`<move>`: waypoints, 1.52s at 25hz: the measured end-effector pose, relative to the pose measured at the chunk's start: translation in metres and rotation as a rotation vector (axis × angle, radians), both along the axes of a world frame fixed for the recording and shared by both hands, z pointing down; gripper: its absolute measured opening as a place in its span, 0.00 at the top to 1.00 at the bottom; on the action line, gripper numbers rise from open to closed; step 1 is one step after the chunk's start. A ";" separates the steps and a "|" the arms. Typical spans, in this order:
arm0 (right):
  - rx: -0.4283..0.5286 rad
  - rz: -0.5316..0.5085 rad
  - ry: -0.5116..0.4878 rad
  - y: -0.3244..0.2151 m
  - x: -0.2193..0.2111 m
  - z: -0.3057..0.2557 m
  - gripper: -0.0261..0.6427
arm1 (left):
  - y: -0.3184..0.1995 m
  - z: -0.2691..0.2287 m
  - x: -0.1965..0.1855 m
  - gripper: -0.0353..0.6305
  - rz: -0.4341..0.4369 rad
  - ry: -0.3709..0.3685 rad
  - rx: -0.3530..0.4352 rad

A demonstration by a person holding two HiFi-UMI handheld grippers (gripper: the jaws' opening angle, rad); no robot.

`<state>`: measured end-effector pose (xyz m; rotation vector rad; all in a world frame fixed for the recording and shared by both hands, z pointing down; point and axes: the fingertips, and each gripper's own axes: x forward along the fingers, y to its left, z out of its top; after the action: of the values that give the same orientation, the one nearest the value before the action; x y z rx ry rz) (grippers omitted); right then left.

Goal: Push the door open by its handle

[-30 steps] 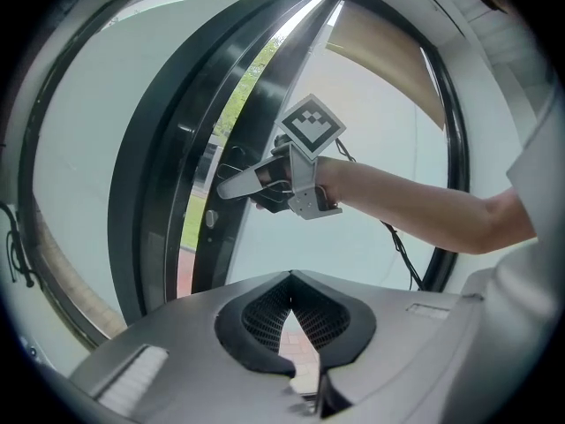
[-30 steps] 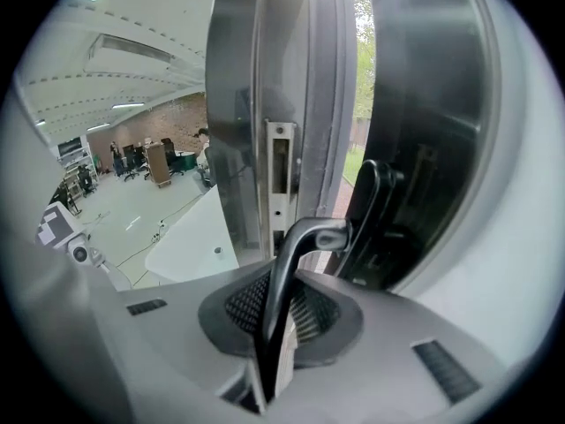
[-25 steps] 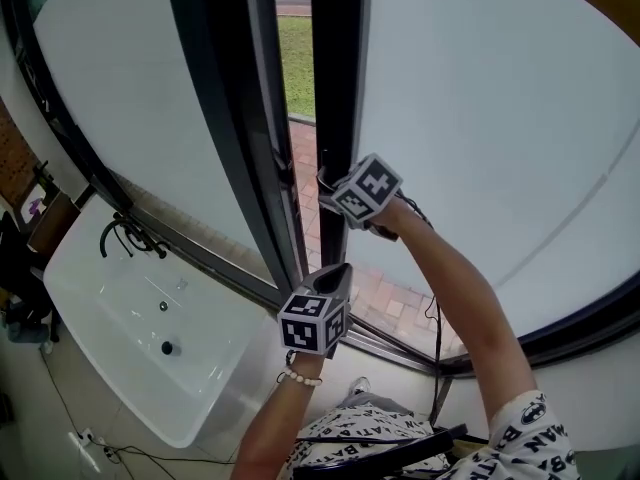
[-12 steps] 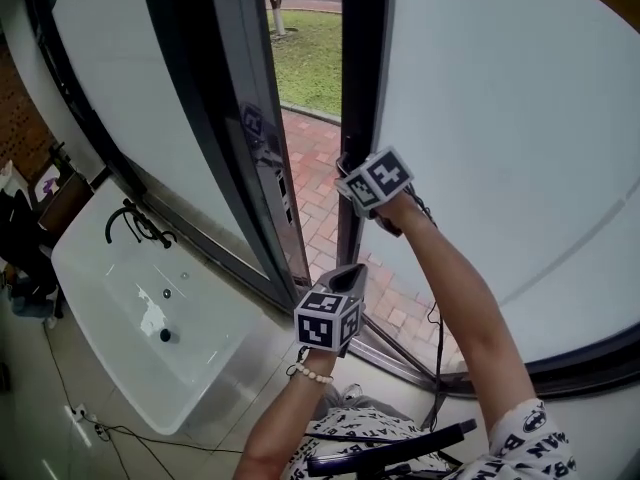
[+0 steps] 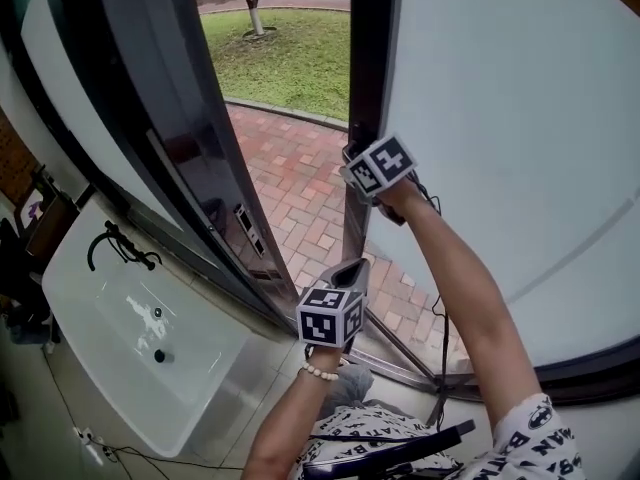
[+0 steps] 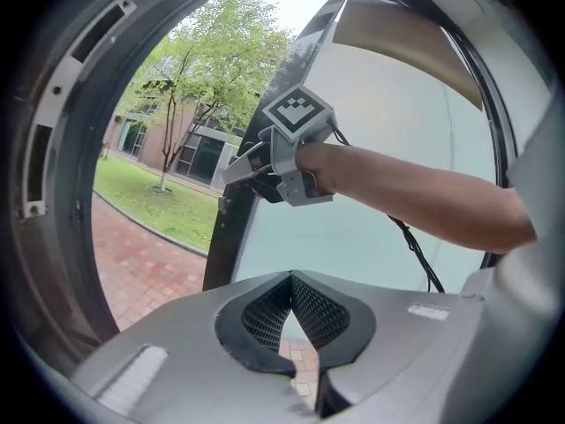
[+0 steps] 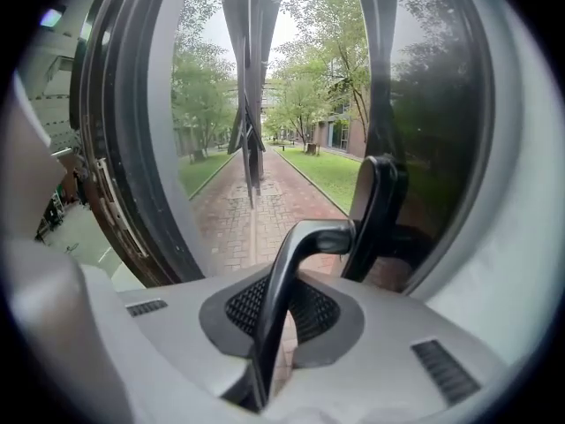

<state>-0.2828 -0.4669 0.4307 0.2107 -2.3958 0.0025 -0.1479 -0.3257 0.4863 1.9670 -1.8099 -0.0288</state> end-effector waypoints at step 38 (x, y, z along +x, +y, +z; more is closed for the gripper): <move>0.010 0.626 -0.018 -0.394 0.229 -0.001 0.93 | -0.343 -0.013 0.048 0.95 0.178 -0.037 -0.165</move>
<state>-0.0539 -0.8610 0.4296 0.9546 -2.2517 0.2811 -0.1002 -0.6682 0.4731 2.0124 -1.5978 0.2083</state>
